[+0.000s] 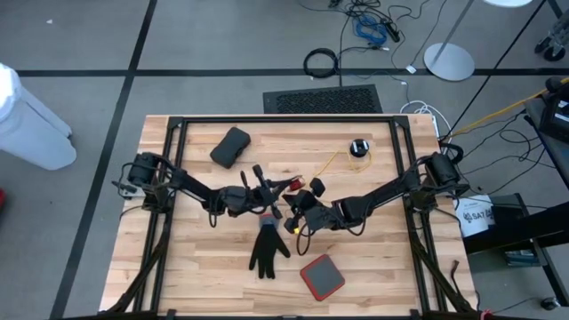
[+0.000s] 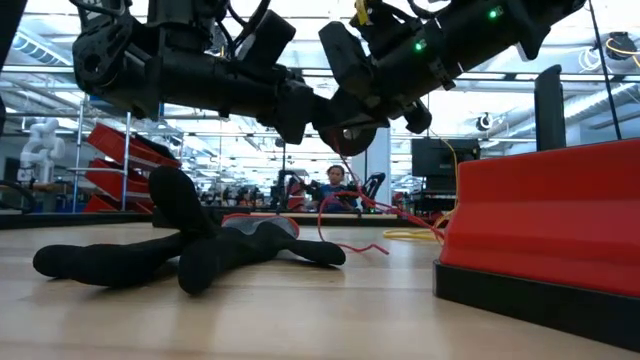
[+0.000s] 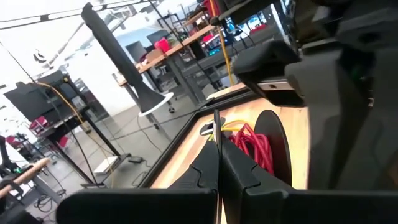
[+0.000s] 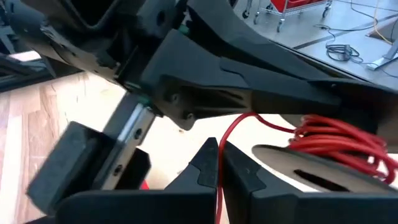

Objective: Coil cords
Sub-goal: Coil the red wire onto the black spool

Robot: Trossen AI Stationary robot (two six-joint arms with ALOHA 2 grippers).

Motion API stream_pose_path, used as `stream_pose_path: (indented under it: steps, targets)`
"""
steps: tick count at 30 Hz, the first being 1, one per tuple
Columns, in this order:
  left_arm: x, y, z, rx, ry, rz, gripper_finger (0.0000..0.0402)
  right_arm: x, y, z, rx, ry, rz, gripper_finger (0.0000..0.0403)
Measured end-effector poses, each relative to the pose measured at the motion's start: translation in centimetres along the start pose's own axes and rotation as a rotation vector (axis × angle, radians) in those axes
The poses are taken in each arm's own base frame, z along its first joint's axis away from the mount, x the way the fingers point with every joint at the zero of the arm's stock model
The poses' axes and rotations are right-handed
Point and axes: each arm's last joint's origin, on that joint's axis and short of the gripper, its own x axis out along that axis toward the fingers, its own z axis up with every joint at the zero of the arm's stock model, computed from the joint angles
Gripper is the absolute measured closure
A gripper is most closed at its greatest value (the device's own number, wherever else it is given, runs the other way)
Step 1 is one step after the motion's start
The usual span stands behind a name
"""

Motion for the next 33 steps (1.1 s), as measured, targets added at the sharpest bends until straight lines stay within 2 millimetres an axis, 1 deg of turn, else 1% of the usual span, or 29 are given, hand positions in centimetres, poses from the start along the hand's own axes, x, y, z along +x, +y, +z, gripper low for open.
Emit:
stream_pose_path:
  steps: [4,8,12,15,18,25,29,33]
  targets:
    - [-0.3,-0.5,0.2,0.036,0.000,-0.007,0.0401,-0.3,-0.1,0.2,-0.019,0.017,0.002,0.0403]
    - [-0.6,-0.8,0.3,0.055,0.014,0.003,0.0401,-1.0,-0.2,0.8,-0.024,0.037,0.030,0.0403]
    - [-0.7,-0.8,0.4,0.057,0.014,0.002,0.0401,-2.0,-0.4,1.6,-0.015,0.075,0.087,0.0403]
    - [-0.7,-0.9,0.4,0.080,0.022,0.009,0.0401,-3.1,-0.7,2.1,-0.030,0.108,0.087,0.0403]
    - [-0.9,-1.1,0.5,0.104,0.027,0.010,0.0401,-4.2,-1.5,2.7,-0.042,0.154,0.069,0.0403]
    - [-1.4,-1.7,0.9,0.098,0.008,-0.005,0.0401,-6.5,-3.5,4.0,-0.079,0.227,0.018,0.0403]
    - [-1.7,-2.0,1.4,0.079,-0.030,-0.023,0.0401,-7.2,-4.3,4.0,-0.125,0.280,0.008,0.0403]
    - [-2.1,-2.3,2.0,0.052,-0.089,-0.049,0.0401,-7.2,-4.5,3.6,-0.174,0.316,0.010,0.0403]
